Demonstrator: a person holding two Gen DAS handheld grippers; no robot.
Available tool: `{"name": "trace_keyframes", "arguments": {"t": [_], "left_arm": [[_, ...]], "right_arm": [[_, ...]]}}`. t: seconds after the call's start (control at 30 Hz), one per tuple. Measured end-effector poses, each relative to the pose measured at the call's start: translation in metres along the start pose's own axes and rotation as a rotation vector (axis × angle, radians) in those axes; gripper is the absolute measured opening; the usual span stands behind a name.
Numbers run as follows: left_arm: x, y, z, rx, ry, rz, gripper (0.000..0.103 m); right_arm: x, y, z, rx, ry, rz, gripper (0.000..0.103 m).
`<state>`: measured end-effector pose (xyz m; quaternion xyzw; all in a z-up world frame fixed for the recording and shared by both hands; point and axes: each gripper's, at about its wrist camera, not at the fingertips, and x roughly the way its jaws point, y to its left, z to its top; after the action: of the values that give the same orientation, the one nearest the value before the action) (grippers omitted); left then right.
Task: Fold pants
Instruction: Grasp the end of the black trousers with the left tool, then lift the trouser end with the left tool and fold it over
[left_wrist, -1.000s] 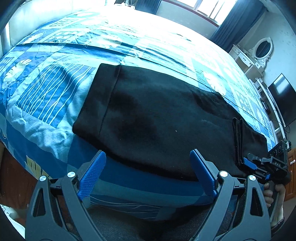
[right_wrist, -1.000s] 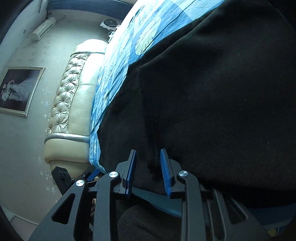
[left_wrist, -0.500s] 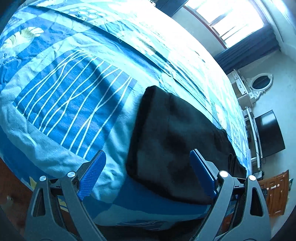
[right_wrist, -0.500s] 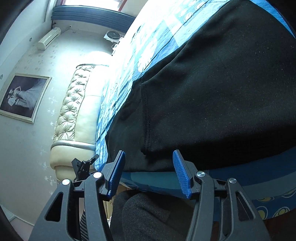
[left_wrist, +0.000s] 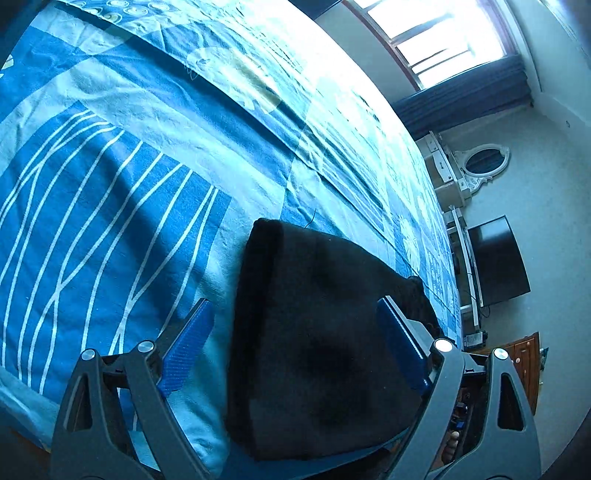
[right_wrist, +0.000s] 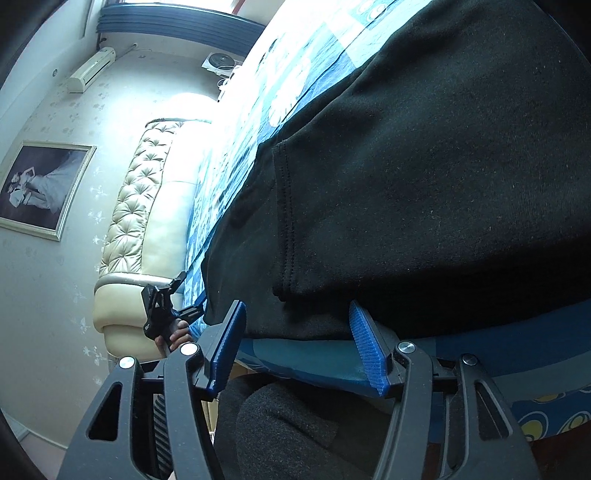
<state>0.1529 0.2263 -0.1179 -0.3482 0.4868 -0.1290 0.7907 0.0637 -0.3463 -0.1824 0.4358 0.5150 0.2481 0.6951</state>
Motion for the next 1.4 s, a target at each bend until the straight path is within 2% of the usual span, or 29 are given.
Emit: {"name": "trace_keyframes", "arguments": {"t": [0.13, 0.27, 0.43, 0.47, 0.5, 0.57, 0.63, 0.87, 1.1, 1.17, 1.27, 1.4], "left_arm": [[0.011, 0.001, -0.003, 0.025, 0.035, -0.021, 0.079], [0.019, 0.013, -0.011, -0.074, 0.091, -0.196, 0.056], [0.024, 0.01, -0.016, -0.088, 0.077, -0.238, 0.055], [0.026, 0.009, -0.016, -0.092, 0.075, -0.233, 0.052], [0.028, 0.009, -0.015, -0.09, 0.079, -0.215, 0.048], [0.032, 0.009, -0.014, -0.088, 0.095, -0.147, 0.024], [0.035, 0.013, -0.014, -0.102, 0.097, -0.142, 0.02], [0.025, -0.006, -0.013, -0.066, 0.075, -0.102, 0.014], [-0.003, -0.077, -0.009, 0.034, 0.016, -0.071, 0.014], [-0.007, -0.107, -0.011, 0.074, 0.004, -0.025, 0.014], [-0.002, -0.151, -0.02, 0.151, -0.003, 0.092, 0.014], [0.015, -0.21, -0.046, 0.335, -0.041, 0.242, 0.014]], "right_arm": [[-0.001, -0.001, -0.001, 0.009, -0.001, 0.011, 0.058], [0.0, -0.002, -0.002, 0.014, -0.001, 0.017, 0.06], [-0.001, 0.001, -0.003, 0.008, -0.005, 0.01, 0.061], [-0.001, 0.002, -0.003, 0.006, -0.005, 0.008, 0.061], [-0.001, 0.003, -0.003, 0.004, -0.006, 0.004, 0.061], [-0.001, 0.005, -0.004, -0.003, -0.006, -0.003, 0.062], [-0.001, 0.006, -0.004, -0.007, -0.006, -0.008, 0.062], [-0.002, 0.008, -0.003, -0.009, -0.01, -0.014, 0.062], [-0.01, 0.028, -0.003, -0.062, -0.028, -0.001, 0.062], [-0.014, 0.033, -0.002, -0.07, -0.038, 0.004, 0.062], [-0.021, 0.036, 0.0, -0.086, -0.048, -0.004, 0.062], [-0.034, 0.031, 0.004, -0.076, -0.079, -0.019, 0.067]]}}
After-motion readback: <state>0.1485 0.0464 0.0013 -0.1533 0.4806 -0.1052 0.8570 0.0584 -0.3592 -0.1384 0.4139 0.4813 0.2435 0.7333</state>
